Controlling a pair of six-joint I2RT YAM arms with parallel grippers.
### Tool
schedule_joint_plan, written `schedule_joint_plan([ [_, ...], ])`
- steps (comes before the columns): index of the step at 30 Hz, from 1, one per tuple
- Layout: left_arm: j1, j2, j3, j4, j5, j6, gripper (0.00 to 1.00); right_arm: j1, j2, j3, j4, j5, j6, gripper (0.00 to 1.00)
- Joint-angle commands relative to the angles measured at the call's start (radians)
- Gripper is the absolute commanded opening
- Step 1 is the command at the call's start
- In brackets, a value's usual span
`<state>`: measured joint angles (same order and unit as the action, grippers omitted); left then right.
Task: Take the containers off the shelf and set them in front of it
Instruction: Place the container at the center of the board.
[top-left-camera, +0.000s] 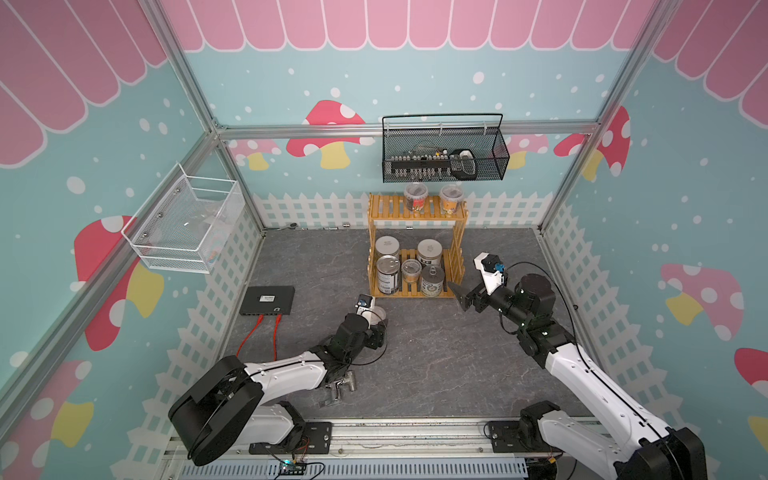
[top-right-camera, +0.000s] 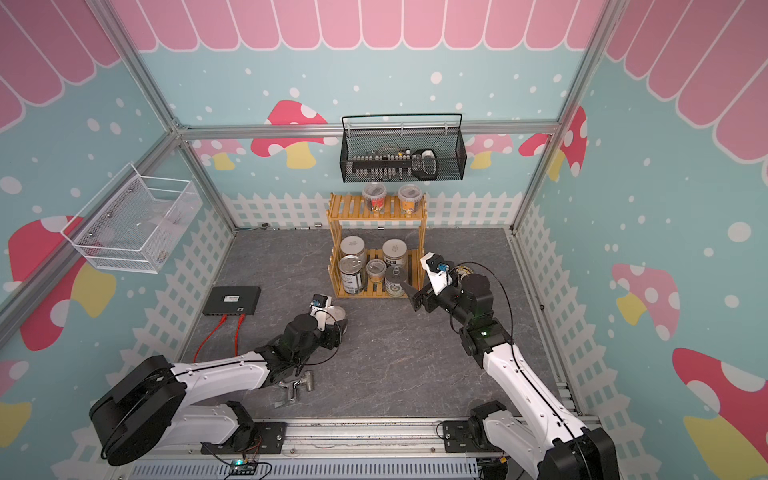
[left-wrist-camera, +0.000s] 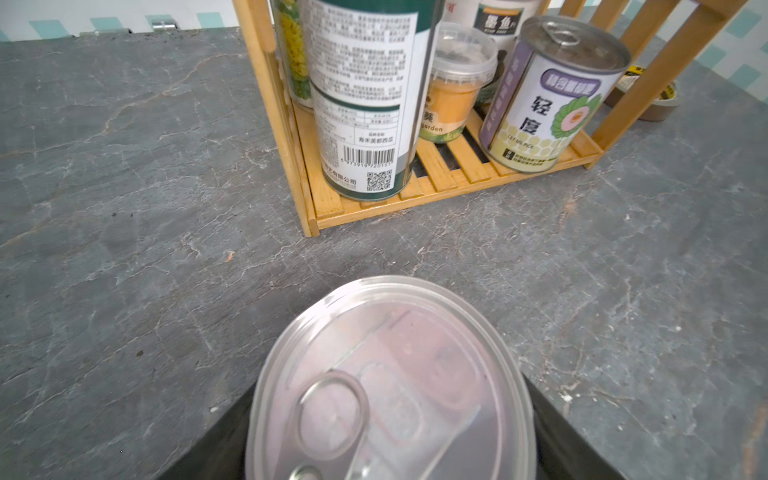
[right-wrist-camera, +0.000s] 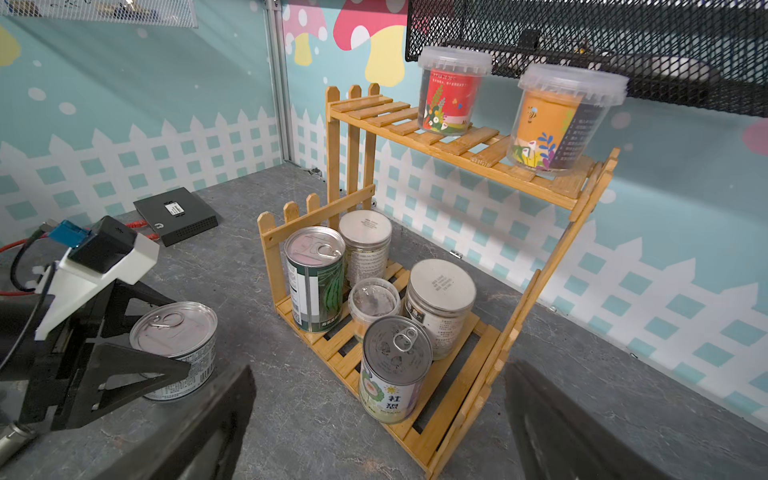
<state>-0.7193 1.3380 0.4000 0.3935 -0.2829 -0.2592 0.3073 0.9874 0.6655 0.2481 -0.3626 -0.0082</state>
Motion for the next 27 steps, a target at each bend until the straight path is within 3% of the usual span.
schedule_joint_plan([
  [1, 0.007, 0.023, -0.005, 0.083, -0.088, -0.017, 0.70, -0.002, -0.012, -0.003, 0.000, 0.037, -0.031, 0.99],
  [13, 0.013, 0.111, -0.012, 0.082, -0.157, -0.137, 0.70, -0.001, 0.006, -0.009, -0.002, 0.040, -0.053, 0.99],
  [27, 0.008, 0.197, 0.041, 0.075, -0.114, -0.114, 0.73, -0.002, 0.017, -0.003, -0.006, 0.095, -0.081, 0.99],
])
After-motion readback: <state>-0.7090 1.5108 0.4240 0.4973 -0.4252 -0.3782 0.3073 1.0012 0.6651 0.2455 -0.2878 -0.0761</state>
